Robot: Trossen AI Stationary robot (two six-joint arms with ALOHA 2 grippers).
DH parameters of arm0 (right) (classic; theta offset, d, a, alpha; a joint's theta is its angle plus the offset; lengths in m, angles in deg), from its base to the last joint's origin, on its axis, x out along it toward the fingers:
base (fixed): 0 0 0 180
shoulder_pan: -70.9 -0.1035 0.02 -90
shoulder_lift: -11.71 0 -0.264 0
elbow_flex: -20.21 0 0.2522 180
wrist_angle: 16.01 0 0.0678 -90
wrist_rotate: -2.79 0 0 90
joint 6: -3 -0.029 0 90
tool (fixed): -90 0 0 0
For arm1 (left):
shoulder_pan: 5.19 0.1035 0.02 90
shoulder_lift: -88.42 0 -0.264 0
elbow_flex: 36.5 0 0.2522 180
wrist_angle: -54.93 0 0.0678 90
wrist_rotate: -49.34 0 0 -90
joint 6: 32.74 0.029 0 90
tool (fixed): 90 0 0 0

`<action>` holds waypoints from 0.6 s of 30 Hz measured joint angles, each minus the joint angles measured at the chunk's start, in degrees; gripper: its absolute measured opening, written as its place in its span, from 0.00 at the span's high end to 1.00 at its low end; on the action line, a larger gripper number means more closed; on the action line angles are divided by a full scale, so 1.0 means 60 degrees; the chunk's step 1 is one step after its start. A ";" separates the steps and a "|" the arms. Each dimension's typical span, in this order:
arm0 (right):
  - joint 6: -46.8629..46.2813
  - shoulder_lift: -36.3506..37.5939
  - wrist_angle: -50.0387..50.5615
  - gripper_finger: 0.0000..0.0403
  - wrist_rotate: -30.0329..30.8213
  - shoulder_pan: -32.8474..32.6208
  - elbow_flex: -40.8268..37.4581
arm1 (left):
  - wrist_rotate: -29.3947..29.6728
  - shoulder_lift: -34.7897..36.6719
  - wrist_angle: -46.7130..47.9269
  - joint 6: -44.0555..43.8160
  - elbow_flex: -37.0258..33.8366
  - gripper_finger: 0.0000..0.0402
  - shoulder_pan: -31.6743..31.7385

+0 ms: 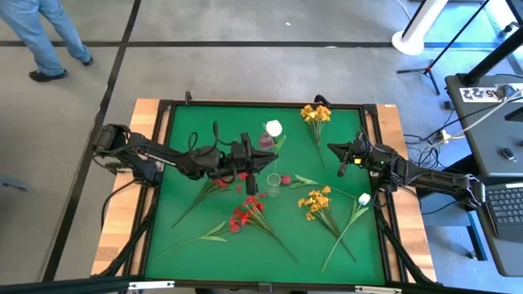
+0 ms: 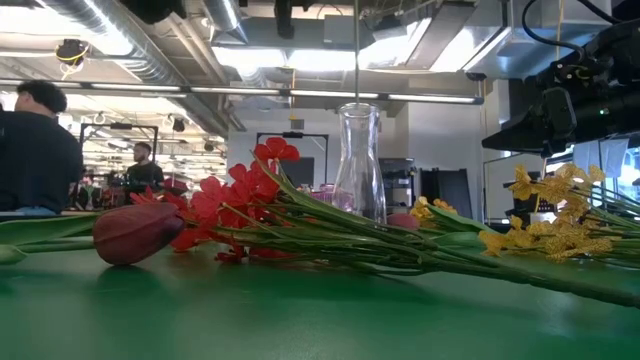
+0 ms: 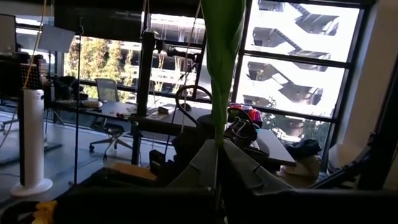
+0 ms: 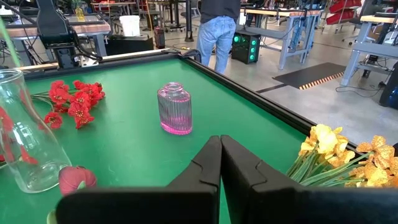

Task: Sort flowers into vase by color
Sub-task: Put the top white tulip into the transparent vase

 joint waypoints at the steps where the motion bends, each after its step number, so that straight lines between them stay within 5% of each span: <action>1: -0.0001 -0.0003 0.0000 0.98 0.0000 0.0004 -0.0001 | -0.0026 0.0000 0.0003 0.0000 0.0000 1.00 -0.0034; 18: -0.0003 -0.0004 0.0000 0.98 0.0000 0.0000 -0.0002 | -0.0103 -0.0004 0.1116 -0.0421 0.0011 0.97 -0.0340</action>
